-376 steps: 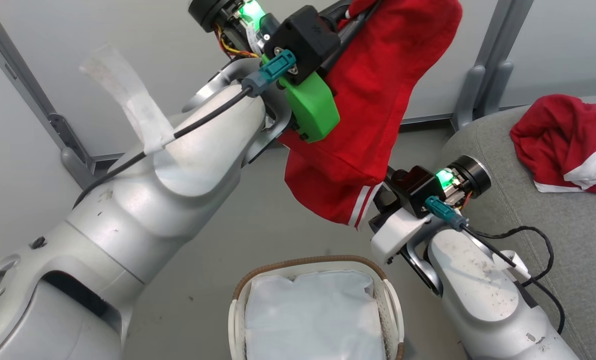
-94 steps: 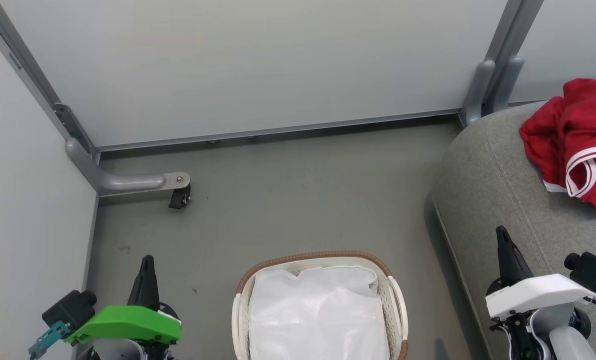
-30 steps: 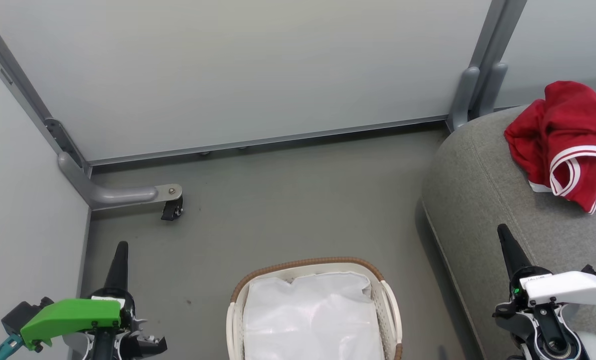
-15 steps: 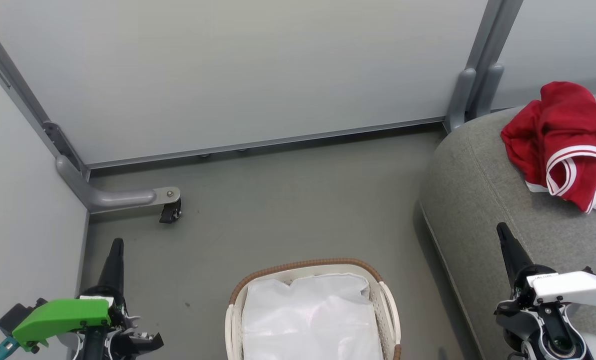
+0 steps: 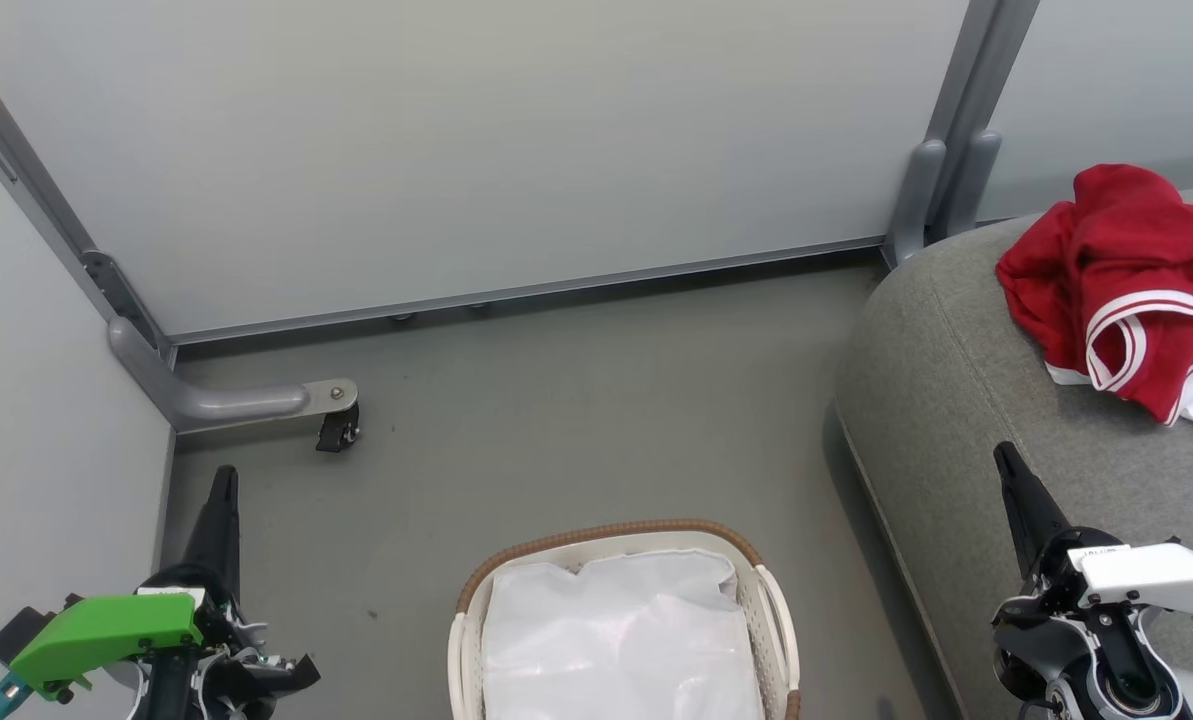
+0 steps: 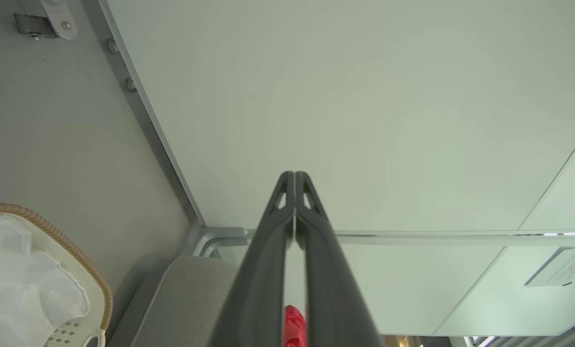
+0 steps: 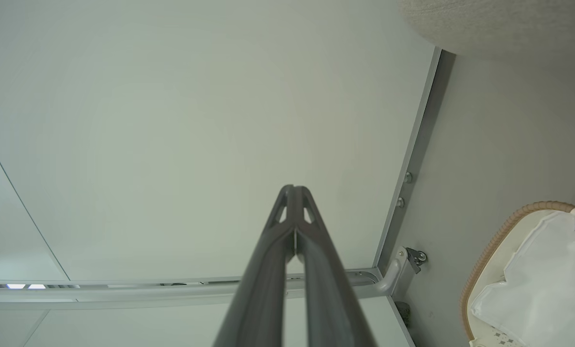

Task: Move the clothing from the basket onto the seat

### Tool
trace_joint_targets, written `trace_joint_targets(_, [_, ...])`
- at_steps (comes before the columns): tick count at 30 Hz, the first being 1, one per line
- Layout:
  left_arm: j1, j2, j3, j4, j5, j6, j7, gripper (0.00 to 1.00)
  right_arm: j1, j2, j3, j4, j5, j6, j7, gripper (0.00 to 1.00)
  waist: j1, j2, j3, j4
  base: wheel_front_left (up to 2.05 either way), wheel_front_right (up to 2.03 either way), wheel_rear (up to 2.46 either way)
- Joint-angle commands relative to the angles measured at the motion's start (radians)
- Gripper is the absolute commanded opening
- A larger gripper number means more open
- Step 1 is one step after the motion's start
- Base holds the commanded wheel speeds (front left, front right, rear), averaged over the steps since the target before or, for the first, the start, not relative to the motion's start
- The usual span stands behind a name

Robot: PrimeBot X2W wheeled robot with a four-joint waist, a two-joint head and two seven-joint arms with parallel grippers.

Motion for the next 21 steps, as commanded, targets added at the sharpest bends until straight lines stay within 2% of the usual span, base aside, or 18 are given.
trace_joint_targets(1, [-0.011,0.004,0.005,-0.005,-0.013,-0.007,0.005,0.0,0.01,-0.006,-0.003,-0.005,0.014,-0.001,0.006,0.0,0.0,0.0,-0.001,-0.001,0.0,0.0,0.0])
trace_joint_targets(21, [-0.011,0.004,0.005,-0.004,-0.012,-0.007,0.005,0.0,0.01,-0.006,-0.003,-0.005,0.012,-0.001,0.005,0.0,0.0,0.0,-0.001,-0.001,0.0,0.0,0.0])
